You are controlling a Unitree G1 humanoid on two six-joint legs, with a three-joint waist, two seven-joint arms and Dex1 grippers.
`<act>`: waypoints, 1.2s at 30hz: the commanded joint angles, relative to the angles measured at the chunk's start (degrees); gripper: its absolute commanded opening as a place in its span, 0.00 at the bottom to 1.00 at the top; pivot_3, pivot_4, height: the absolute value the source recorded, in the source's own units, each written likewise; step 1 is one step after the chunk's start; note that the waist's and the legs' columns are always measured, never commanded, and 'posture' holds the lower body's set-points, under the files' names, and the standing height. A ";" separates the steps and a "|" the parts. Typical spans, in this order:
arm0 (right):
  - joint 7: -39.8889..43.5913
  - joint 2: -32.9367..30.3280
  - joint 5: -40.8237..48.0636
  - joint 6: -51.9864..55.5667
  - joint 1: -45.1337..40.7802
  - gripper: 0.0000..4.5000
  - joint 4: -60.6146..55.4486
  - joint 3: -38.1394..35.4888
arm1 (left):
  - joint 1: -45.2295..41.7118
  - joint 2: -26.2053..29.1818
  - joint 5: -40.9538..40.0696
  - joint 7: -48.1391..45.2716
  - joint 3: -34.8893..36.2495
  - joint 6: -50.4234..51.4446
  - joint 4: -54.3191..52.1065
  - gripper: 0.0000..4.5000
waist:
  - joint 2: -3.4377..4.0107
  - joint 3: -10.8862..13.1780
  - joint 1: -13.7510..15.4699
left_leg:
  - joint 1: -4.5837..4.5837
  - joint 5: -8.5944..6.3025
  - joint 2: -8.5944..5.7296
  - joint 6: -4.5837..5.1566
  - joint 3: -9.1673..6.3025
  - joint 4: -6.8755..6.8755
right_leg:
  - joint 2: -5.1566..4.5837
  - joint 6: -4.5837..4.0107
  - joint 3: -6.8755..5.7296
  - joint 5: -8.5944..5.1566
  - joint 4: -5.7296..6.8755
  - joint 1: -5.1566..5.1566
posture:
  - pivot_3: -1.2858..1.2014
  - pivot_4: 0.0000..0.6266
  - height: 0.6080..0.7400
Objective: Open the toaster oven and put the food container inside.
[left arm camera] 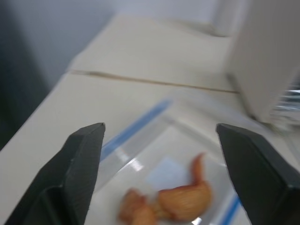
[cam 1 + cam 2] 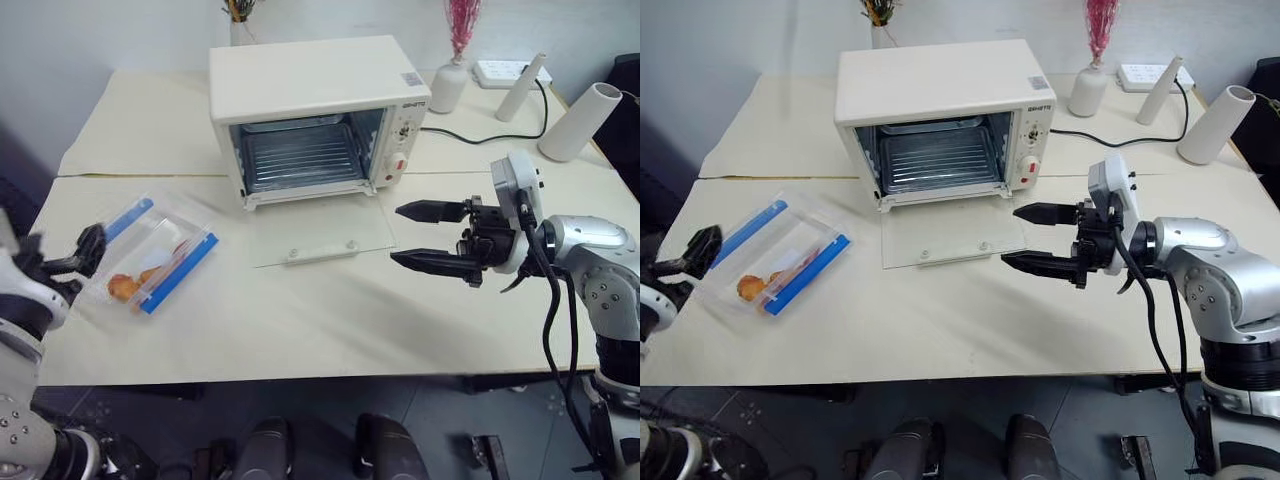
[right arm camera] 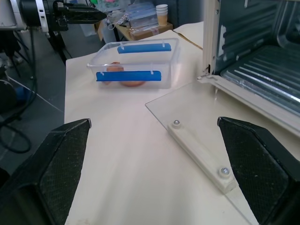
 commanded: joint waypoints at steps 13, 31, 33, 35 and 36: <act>-3.96 1.96 1.42 -0.49 -1.10 1.00 -2.89 -1.52 | -1.94 -11.63 6.75 16.40 -4.58 -0.44 5.07 0.99 | -0.36 -0.20 -0.11 | 0.02 -0.01 -0.02 -0.01 -0.05 -0.04 | -0.05 -0.01 -0.02 0.00 -0.03 0.02 | 0.52 0.24 1.00; -10.09 1.04 2.93 0.39 2.49 1.00 -6.33 -4.93 | -11.36 -13.96 14.37 19.47 -1.74 -0.44 16.60 0.46 | -0.42 -0.20 -0.07 | 0.01 -0.02 -0.03 0.00 0.03 -0.05 | -0.08 0.02 -0.05 0.02 -0.05 0.01 | 0.52 0.24 1.00; -10.24 0.90 2.86 0.39 2.57 1.00 -6.37 -5.01 | -11.05 -12.59 14.59 18.85 -1.55 -0.44 17.24 0.35 | -0.42 -0.20 -0.08 | 0.01 -0.02 -0.03 0.00 0.03 -0.06 | -0.08 0.02 -0.04 0.02 -0.05 0.00 | 0.52 0.24 1.00; -10.23 0.82 2.83 0.40 2.60 1.00 -6.30 -5.07 | -10.54 -10.92 14.75 18.13 -1.75 -0.44 17.82 0.20 | -0.42 -0.20 -0.09 | 0.01 -0.01 -0.03 0.00 0.03 -0.07 | -0.08 0.02 -0.04 0.02 -0.04 0.00 | 0.52 0.24 1.00; -10.21 0.78 2.84 0.42 2.61 1.00 -6.26 -5.08 | -10.39 -10.21 14.83 17.82 -1.81 -0.44 18.10 0.15 | -0.42 -0.20 -0.17 | 0.01 -0.01 -0.03 0.00 0.02 -0.07 | -0.08 0.02 -0.04 0.02 -0.04 0.00 | 0.52 0.24 1.00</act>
